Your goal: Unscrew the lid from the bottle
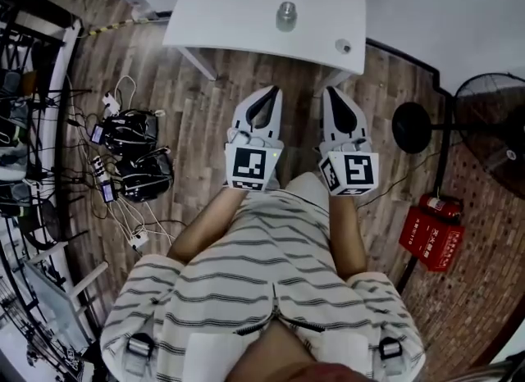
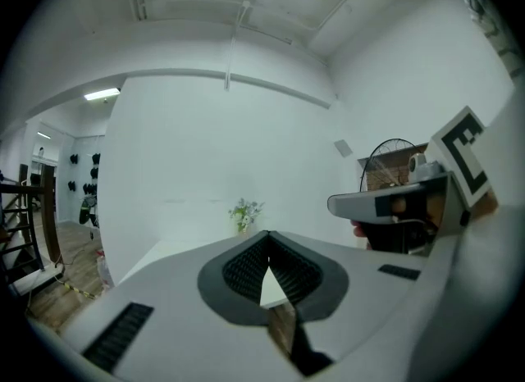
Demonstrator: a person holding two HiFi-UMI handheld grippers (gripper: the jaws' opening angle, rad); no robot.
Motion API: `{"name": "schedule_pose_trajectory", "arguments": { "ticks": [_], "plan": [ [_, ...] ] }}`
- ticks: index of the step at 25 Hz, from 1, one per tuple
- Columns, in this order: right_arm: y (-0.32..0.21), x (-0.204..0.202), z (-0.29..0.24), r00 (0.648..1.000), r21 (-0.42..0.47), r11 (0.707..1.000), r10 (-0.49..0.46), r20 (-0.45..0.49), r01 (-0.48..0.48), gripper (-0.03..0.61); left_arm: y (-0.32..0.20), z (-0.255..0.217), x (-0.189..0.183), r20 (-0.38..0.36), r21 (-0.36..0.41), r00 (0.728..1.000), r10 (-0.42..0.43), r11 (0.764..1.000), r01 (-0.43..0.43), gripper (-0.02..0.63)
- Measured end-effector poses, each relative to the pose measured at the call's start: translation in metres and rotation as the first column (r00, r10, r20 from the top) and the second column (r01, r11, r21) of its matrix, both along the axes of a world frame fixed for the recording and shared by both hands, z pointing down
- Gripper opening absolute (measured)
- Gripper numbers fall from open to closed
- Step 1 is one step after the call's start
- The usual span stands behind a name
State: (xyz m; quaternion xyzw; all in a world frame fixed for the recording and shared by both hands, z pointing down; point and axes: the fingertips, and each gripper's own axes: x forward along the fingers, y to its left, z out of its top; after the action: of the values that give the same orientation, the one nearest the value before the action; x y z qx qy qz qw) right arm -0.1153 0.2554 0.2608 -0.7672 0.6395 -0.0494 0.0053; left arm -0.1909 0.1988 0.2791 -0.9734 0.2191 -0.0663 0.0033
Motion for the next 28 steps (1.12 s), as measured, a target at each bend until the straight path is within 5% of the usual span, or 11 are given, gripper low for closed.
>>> {"name": "schedule_pose_trajectory", "arguments": {
  "ticks": [17, 28],
  "plan": [
    [-0.125, 0.104, 0.042, 0.994, -0.076, 0.991, -0.106, 0.040, 0.109, 0.012, -0.112, 0.052, 0.107, 0.071, -0.056, 0.997, -0.040, 0.997, 0.044, -0.003],
    [-0.213, 0.169, 0.107, 0.954, -0.175, 0.938, -0.288, 0.080, 0.298, 0.012, -0.176, 0.120, 0.175, 0.173, -0.078, 0.978, -0.114, 0.988, 0.129, -0.001]
  ]
}}
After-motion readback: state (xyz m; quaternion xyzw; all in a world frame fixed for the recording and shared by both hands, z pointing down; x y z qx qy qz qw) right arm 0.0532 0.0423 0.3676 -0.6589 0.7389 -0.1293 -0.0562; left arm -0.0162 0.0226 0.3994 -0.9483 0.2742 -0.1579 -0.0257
